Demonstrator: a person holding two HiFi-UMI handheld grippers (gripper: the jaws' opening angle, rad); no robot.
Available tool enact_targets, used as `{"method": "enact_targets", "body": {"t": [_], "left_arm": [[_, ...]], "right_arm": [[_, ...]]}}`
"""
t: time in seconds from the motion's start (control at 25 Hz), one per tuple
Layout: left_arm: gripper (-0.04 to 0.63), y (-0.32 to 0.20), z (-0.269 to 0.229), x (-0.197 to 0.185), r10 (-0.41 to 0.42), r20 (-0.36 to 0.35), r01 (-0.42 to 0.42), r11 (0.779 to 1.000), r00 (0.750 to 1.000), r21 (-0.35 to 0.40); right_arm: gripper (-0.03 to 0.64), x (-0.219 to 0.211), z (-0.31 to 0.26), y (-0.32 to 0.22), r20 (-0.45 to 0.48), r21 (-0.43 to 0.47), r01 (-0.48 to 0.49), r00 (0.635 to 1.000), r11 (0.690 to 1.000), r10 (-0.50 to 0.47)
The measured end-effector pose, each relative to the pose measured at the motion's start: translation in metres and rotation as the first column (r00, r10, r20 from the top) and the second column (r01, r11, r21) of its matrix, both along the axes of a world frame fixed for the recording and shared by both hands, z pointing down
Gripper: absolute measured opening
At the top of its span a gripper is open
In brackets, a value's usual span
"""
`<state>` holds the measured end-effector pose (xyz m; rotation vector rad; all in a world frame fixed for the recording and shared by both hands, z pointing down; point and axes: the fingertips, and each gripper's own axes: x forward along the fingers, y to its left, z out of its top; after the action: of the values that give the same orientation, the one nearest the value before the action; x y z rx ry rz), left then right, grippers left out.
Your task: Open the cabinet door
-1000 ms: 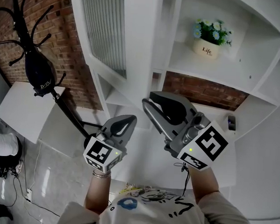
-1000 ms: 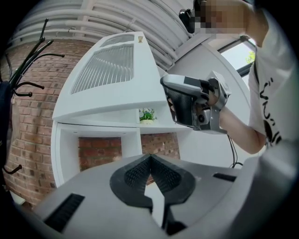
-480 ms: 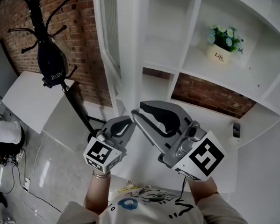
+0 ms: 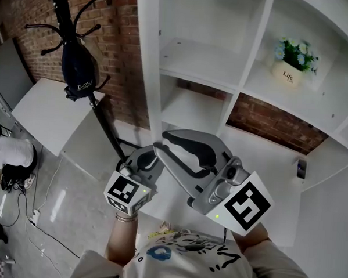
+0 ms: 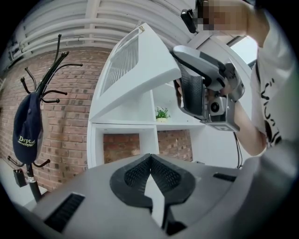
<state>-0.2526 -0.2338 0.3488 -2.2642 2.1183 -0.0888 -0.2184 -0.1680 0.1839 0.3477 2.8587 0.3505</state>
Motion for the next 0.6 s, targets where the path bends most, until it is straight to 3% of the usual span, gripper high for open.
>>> {"method": "enact_targets", "body": {"t": [0.6], "left_arm": [[0.015,0.045,0.001,-0.034,-0.162,-0.002,0.162,0.987,0.987,-0.008]], "right_arm": [[0.071,-0.027,0.001,0.031,0.002,-0.033,0.141,0.990,0.989,-0.141]]}}
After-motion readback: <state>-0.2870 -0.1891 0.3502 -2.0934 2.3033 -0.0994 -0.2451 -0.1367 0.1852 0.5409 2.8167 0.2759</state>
